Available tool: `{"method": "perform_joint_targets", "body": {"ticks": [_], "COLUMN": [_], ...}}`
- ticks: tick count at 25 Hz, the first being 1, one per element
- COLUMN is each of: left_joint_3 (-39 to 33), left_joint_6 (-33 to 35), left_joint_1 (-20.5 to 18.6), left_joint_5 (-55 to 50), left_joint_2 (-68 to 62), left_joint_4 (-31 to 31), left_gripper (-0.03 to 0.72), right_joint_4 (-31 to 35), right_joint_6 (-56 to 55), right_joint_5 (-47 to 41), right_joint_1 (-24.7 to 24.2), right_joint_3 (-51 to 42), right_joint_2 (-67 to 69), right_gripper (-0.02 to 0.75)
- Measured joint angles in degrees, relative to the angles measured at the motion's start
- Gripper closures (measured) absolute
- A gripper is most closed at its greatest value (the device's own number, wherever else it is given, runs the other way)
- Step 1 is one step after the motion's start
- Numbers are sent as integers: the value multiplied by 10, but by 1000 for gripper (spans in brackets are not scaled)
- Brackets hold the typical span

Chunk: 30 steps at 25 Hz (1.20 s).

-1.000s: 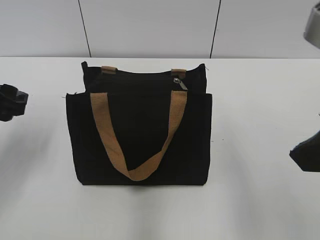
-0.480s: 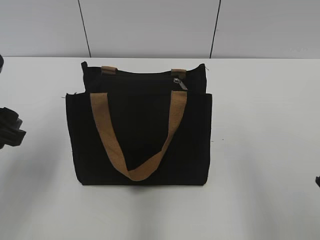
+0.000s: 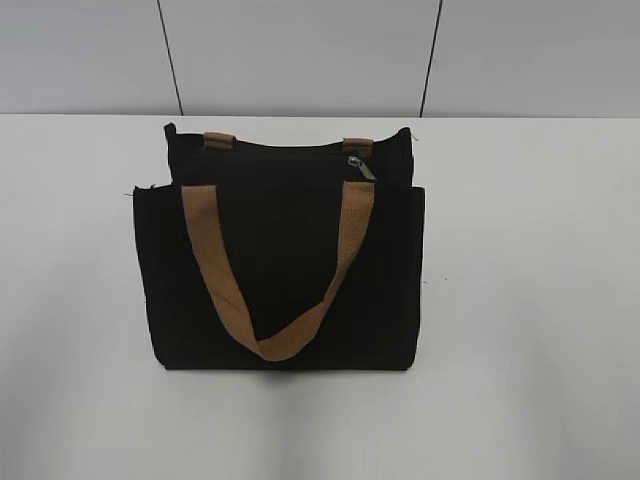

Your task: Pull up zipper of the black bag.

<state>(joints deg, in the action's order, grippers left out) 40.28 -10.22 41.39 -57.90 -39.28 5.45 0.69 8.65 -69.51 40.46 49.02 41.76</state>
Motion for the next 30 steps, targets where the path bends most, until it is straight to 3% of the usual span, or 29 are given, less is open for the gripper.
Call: {"method": "perform_joint_targets", "body": {"ticks": [5,11,18,30], "left_joint_3": [0,-51,-69,-93], "left_joint_6": [36,38,51,64], "left_joint_1": [0,0,0,0], "left_joint_5": [-104,-118,-104,-32], "left_joint_2": [112,231,279,269], "left_joint_4": [-43,-54,-54,-61], "left_gripper": [191,191,191,191], "right_joint_4": [-2,-1,-1,-1], "right_joint_6": [4,5,5,5], "right_joint_5": [0,5,61,69], "right_joint_1": [0,0,0,0], "right_joint_3": [-92,-191,-220,-222], "right_joint_2": [-66,-138,-159,-159], "right_gripper": [170,170,169,169]}}
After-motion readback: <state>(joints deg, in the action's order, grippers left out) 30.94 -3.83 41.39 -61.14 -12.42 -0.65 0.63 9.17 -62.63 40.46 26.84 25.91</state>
